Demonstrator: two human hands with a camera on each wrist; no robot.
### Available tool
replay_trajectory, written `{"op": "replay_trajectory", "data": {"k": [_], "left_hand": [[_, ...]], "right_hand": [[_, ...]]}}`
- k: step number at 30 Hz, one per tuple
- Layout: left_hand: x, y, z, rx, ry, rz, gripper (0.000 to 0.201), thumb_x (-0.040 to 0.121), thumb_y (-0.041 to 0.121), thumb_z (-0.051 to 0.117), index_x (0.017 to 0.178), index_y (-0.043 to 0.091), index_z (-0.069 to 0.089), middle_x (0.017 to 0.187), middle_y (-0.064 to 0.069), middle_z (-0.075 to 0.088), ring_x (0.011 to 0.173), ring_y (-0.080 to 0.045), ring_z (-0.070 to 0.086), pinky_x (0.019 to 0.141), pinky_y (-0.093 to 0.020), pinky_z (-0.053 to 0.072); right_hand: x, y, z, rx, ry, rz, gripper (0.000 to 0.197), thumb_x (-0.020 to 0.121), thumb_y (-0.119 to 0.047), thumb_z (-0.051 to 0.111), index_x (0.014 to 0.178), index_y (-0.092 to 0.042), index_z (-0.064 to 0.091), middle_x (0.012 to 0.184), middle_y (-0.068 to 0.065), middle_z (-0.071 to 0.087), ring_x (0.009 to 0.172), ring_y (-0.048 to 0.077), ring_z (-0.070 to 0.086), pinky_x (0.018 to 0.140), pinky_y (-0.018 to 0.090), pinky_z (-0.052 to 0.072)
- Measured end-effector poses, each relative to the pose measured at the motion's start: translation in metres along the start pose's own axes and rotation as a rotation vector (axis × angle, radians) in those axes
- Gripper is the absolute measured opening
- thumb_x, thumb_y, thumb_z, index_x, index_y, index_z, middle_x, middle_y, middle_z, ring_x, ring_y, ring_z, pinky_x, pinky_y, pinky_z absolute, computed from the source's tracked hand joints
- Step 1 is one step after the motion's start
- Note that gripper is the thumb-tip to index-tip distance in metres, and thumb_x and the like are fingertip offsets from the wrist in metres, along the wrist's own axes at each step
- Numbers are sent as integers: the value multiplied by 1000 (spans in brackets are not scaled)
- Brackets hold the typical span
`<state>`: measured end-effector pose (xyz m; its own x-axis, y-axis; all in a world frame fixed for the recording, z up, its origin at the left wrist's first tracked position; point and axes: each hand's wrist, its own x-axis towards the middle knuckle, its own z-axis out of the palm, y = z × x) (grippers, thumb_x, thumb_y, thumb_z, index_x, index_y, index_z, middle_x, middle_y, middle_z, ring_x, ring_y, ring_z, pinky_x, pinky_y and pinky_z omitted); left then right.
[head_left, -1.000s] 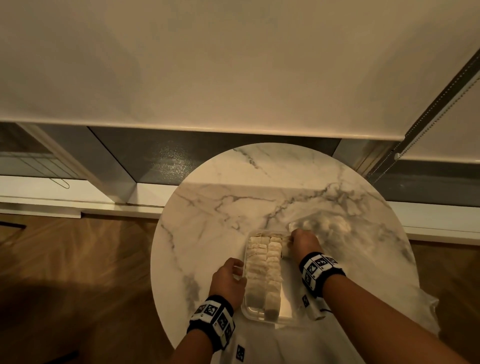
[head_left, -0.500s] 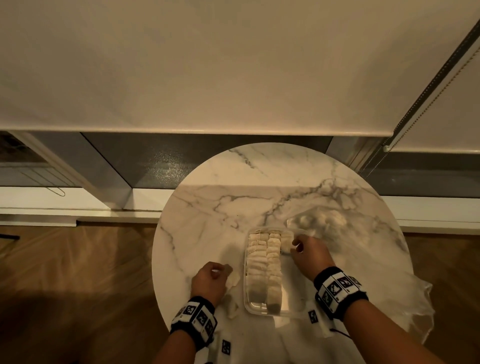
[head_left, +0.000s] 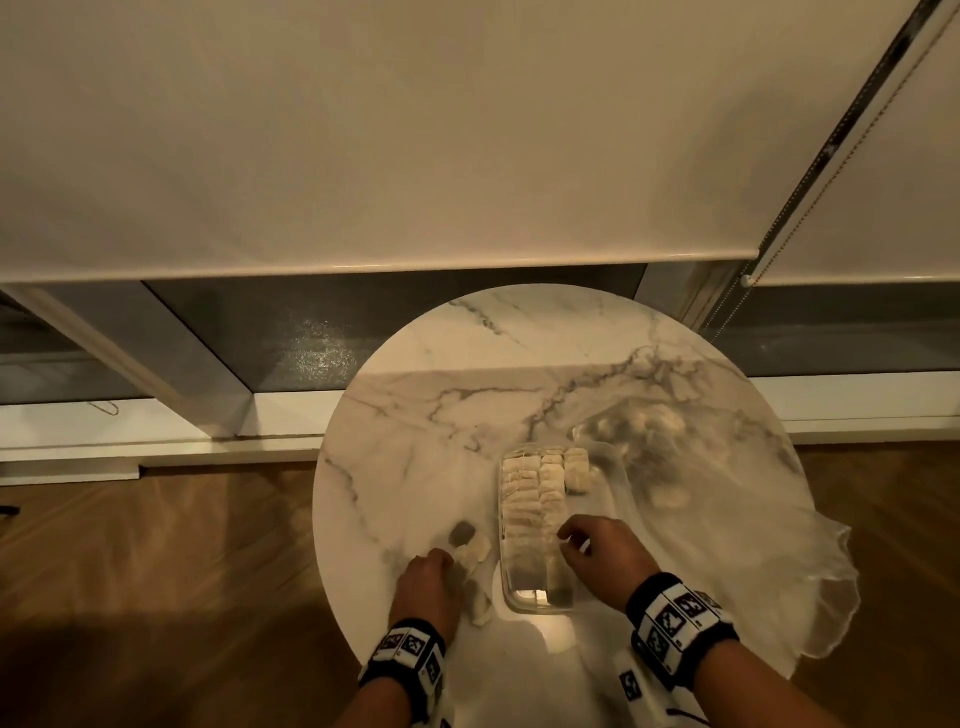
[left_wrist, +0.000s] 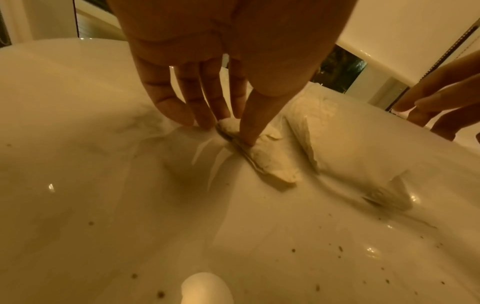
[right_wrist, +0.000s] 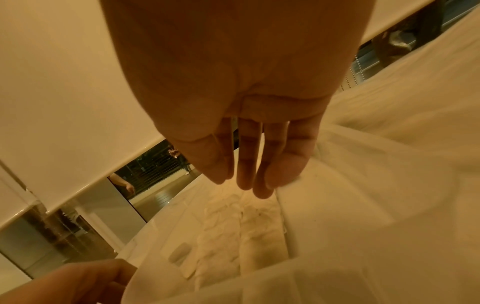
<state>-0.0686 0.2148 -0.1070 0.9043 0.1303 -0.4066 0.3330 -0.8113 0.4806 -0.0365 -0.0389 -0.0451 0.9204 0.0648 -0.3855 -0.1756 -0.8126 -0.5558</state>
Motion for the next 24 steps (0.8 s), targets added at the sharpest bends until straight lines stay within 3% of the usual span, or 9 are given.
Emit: {"op": "replay_trajectory", "data": {"k": [9,13,19,22,24], "left_hand": [[8,-10,-1,-67,-81,-63,44,79,30,72,117,30,51,103,1,57,92,-17,61,84,-26,51],[12,-12,-1,-128,-96,-78,36,80,20,73,113,22,58,92,4,61,84,-13,62,77,-21,50],[9,-13,-8,-189,-66,-97,13,85,27,69,94,18,64,90,-3,64,75,-14,58,67,-20,48],[6,-14,-15,-346,-43,-126,14,86,28,70,85,18,61,79,4,62,70,-8,55,57,-11,39],[4,-13,-21,-469,-27,-152,15,82,29,74,85,20,63,79,4,65,73,-11,58,62,-16,42]], "right_hand": [[-9,-5,4,-17,0,13,16,90,-34,60,105,-35,67,93,-16,65,82,3,61,79,25,54],[-7,-9,5,-24,3,8,15,90,-35,59,103,-36,66,92,-16,66,79,1,61,77,24,54],[-6,-16,4,10,8,-7,15,90,-35,60,103,-36,67,90,-14,66,80,2,61,77,22,54],[-5,-20,6,42,-2,-7,15,89,-34,61,103,-37,67,91,-14,67,82,2,61,80,23,54],[-5,-26,7,78,-11,-22,14,89,-33,63,103,-37,67,92,-13,67,82,3,62,79,21,53]]}}
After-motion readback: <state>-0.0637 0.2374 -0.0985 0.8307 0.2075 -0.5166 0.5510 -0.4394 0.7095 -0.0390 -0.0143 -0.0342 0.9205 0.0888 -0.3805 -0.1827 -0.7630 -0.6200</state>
